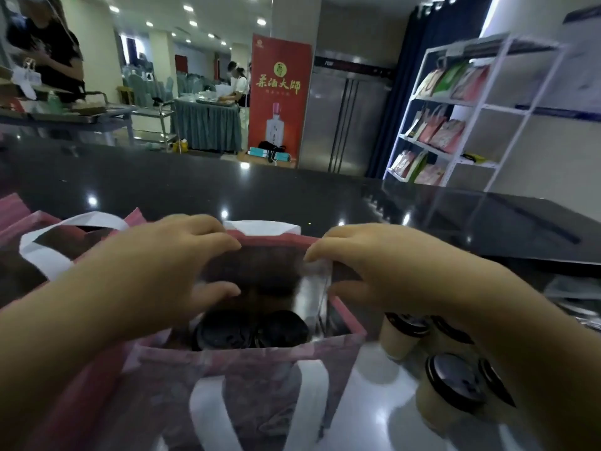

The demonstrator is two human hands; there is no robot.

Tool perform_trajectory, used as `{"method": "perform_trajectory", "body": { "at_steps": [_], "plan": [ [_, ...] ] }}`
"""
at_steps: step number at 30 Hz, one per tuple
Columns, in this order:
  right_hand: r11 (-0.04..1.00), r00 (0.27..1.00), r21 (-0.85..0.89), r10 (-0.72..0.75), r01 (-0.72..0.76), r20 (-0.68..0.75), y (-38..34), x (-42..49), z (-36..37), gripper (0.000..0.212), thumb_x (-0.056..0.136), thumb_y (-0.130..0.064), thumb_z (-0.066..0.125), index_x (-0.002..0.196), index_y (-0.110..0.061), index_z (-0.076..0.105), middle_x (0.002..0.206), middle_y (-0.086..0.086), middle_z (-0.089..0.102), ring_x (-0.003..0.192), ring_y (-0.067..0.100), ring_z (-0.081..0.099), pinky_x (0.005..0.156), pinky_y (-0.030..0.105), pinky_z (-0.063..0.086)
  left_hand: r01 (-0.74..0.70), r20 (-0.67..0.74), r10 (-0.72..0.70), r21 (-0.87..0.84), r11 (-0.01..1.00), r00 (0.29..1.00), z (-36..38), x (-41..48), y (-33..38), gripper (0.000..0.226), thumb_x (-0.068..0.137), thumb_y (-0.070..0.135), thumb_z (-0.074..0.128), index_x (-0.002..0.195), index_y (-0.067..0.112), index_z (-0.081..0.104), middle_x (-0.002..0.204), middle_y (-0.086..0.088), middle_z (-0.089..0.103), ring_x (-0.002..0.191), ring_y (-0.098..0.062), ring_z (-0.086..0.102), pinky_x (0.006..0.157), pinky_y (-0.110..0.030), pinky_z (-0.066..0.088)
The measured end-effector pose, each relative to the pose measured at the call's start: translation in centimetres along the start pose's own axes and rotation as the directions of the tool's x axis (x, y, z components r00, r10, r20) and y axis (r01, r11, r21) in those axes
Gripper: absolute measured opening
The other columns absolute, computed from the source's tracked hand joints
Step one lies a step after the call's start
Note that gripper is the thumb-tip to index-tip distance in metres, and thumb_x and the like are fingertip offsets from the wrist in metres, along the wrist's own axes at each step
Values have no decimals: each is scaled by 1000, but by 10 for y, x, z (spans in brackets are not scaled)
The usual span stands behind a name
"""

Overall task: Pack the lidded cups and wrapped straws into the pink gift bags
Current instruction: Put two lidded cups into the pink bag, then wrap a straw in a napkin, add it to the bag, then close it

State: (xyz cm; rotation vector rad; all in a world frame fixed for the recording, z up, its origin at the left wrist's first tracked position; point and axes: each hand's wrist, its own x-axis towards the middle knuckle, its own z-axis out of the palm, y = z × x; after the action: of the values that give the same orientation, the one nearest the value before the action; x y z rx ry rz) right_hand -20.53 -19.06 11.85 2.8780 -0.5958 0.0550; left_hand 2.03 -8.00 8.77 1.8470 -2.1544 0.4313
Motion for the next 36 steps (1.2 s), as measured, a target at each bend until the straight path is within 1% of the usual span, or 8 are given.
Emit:
{"method": "perform_trajectory", "body": {
  "at_steps": [7,10,13,16,20,23,32,36],
  "plan": [
    [985,986,-33,167,-167,-20,34,-125,-7,51,89,-45,55,134,-42,31,131,-17,45,112,11,51,86,32,48,-162,1,162,57,985,987,-32,29,116,48,75,57,48,108,27,63,100,4,66,80,-19,64,58,-40,56],
    [974,973,-7,227,-227,45,55,-185,8,51,88,-44,56,133,-42,32,127,-17,47,108,10,51,83,30,48,-198,33,198,10,980,980,-21,38,183,51,73,57,44,110,27,62,104,4,65,85,-17,64,65,-38,57],
    [959,950,-5,281,-283,133,77,-247,28,50,88,-43,57,132,-40,32,124,-12,49,106,13,52,82,33,50,-245,28,245,2,969,969,13,48,245,58,73,64,31,121,38,49,117,18,53,96,-4,55,76,-24,52],
    [941,922,22,325,-337,208,99,-305,50,44,89,-39,56,128,-38,36,122,-9,51,103,16,52,76,30,46,-253,75,259,-73,965,963,48,56,304,50,78,63,34,121,42,45,117,22,49,95,0,51,74,-18,47],
    [892,867,57,419,-449,270,130,-373,79,38,89,-37,57,123,-33,42,119,-6,53,100,17,53,78,32,48,-259,139,281,-159,953,950,91,73,374,39,84,56,43,118,38,46,117,19,49,102,-6,50,78,-25,46],
    [833,807,70,505,-548,306,156,-418,102,44,88,-42,58,127,-35,38,123,-6,52,106,19,53,81,34,48,-282,169,317,-202,938,933,120,89,419,32,86,52,45,113,36,49,112,15,51,98,-9,51,71,-24,42],
    [639,634,104,705,-762,319,251,-516,169,49,88,-45,56,132,-38,37,129,-13,51,112,13,52,85,30,46,-313,172,396,-372,874,902,202,168,543,37,85,52,47,115,30,52,113,12,54,104,-14,51,80,-32,47],
    [572,561,70,762,-817,324,299,-553,198,47,88,-48,53,131,-39,38,131,-15,51,114,12,51,87,30,45,-295,157,414,-484,824,897,244,210,596,38,87,50,47,121,33,50,119,14,53,110,-11,49,81,-28,44]
  ]
}}
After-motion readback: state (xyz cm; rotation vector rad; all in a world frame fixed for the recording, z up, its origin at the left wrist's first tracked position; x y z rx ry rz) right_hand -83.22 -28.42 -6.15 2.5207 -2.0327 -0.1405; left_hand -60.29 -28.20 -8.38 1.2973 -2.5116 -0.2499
